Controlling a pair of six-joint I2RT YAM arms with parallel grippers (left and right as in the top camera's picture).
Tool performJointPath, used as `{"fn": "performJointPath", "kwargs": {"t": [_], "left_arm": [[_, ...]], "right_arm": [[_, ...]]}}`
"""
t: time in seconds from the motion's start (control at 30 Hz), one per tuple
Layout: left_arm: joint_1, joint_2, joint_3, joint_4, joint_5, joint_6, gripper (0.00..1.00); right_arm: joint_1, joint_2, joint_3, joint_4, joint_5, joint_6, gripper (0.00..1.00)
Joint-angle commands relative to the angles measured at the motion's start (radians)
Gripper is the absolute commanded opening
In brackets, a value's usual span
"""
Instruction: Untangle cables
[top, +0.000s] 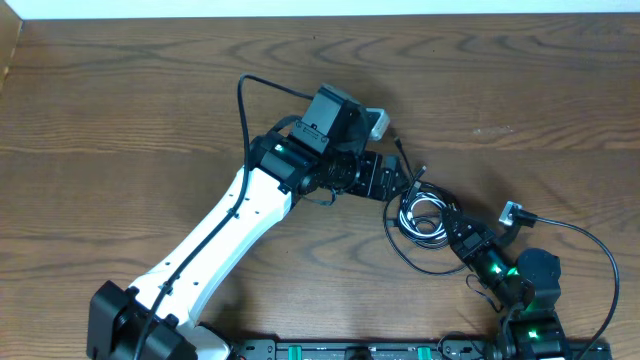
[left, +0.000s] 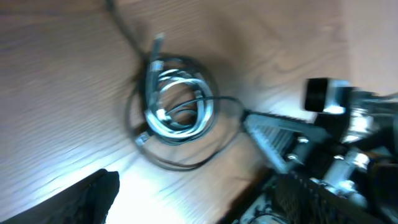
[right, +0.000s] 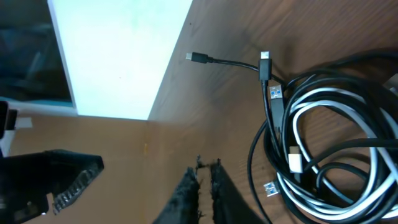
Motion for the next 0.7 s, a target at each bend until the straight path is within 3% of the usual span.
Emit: {"fn": "performJointPath", "kwargs": {"t": [0.0, 0.1, 0.3, 0.43, 0.5, 0.67], "left_arm": [[0.000, -0.011, 0.014, -0.020, -0.095, 0.012, 0.86], [0.000, -0.010, 0.009, -0.020, -0.095, -0.022, 0.86], [0.000, 0.006, 0.008, -0.020, -0.172, -0.065, 0.86], [0.000, 0.017, 0.008, -0.020, -0.204, -0.113, 0.86], [0.000, 0.019, 0.008, -0.020, -0.204, -0.113, 0.86], [0.000, 0.022, 0.008, -0.020, -0.222, -0.112, 0.86]], "right_arm": [[0.000, -0.005, 0.004, -0.007, 0.005, -0.018, 0.13], [0.000, -0.005, 0.004, -0.032, 0.005, -0.026, 0.24], [0.000, -0.005, 0.004, -0.148, 0.008, -0.193, 0.41], [0.000, -0.005, 0.004, -0.227, 0.017, -0.192, 0.72], [0.000, -0.001, 0.004, -0.237, 0.043, -0.197, 0.81], [0.000, 0.050, 0.004, -0.241, 0.149, -0.195, 0.87]]}}
